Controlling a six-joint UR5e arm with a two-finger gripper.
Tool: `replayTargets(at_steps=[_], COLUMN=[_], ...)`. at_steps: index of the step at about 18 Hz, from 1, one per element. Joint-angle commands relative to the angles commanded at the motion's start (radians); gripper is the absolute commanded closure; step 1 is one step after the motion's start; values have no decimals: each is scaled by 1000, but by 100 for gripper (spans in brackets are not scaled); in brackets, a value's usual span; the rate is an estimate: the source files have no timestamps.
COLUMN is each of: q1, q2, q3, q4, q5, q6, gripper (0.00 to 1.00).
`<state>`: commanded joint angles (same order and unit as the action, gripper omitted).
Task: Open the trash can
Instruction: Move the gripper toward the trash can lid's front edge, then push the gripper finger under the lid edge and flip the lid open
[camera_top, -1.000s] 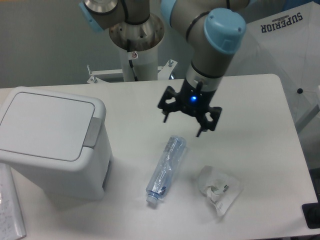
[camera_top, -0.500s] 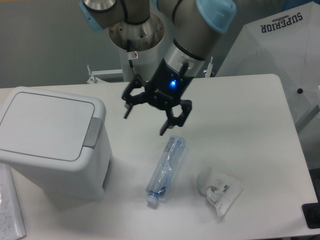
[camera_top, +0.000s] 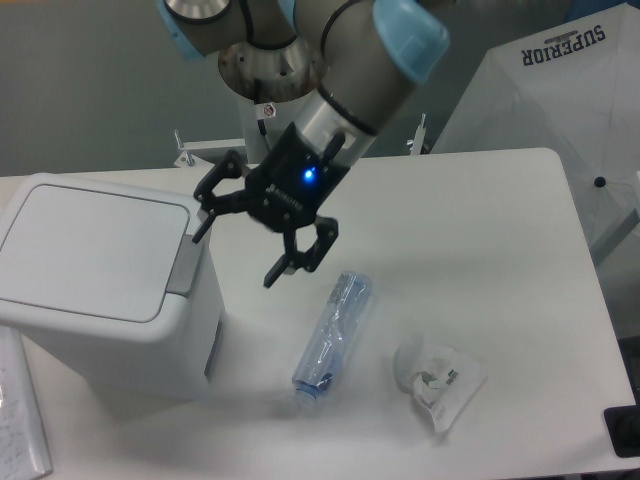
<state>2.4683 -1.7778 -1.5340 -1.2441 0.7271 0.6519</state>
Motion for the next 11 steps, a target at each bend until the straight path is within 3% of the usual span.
replayTargets(at_steps=[11], q1=[-8], q2=[-12], q3=[-8], q4=[5], q5=[2], q6=[9], gripper=[0])
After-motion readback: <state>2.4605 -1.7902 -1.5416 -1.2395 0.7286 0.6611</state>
